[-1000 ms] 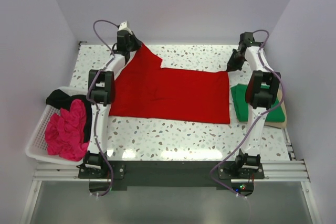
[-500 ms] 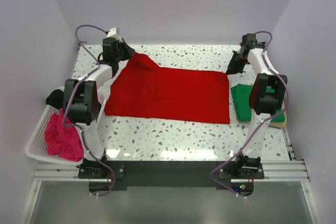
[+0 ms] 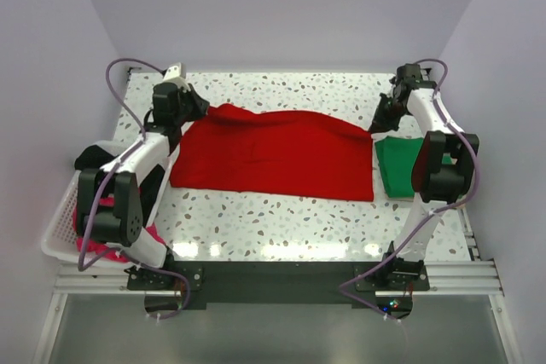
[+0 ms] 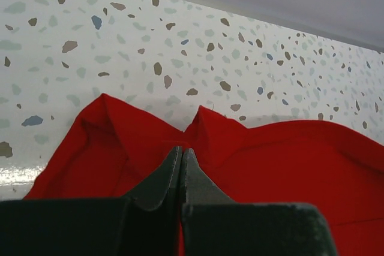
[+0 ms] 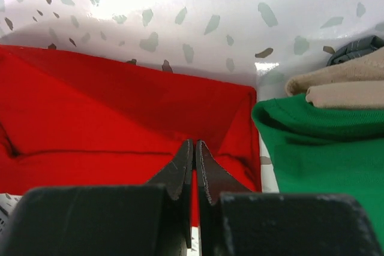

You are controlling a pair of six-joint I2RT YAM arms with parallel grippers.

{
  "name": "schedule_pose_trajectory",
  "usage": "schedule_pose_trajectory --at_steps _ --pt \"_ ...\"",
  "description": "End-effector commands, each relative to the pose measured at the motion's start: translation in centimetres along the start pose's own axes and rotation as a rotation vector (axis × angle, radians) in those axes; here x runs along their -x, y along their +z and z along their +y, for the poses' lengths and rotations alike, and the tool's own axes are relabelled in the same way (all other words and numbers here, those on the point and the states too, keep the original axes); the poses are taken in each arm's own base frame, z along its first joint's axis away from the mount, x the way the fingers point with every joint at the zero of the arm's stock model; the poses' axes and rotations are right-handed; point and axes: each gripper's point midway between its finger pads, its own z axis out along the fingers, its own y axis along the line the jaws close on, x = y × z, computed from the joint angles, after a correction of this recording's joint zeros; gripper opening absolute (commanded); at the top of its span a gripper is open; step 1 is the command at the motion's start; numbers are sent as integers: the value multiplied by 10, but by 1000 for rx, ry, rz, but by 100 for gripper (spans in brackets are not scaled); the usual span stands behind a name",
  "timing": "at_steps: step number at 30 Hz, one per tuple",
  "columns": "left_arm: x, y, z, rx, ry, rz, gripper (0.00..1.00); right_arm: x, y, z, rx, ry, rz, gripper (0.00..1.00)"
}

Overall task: Fold and stack the t-shirts
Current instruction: Fold the tshirt

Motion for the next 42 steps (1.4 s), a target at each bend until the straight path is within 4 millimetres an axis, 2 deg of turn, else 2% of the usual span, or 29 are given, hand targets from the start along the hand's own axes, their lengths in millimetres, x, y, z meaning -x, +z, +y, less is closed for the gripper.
schedule_pose_trajectory --at_steps 1,5,10,21,31,34,36,37,41,42 --pt "19 -27 1 29 51 -68 0 -6 -23 7 36 -49 -28 0" --pt "15 -48 4 56 44 -72 0 -19 -22 -1 9 -61 -5 0" --pt "3 -66 20 138 43 -59 0 -30 -17 -13 -31 -74 11 0" --pt "-26 -69 27 146 46 26 0 -44 -13 -31 -96 -95 27 0" --pt "-44 -87 29 144 56 74 0 -55 -11 -42 -132 -102 38 0" --pt "-57 -97 31 148 48 114 0 -60 -11 -44 -139 -103 49 0" --pt "-64 -102 28 124 46 133 0 -61 -15 -43 -130 -106 42 18" --pt "-66 -106 25 113 47 137 0 -62 -18 -42 -126 -106 38 31" --pt "-89 -114 25 81 42 196 0 -57 -31 -28 -86 -128 3 44" --pt "-94 -115 24 74 38 217 0 -57 -32 -17 -64 -148 -4 45"
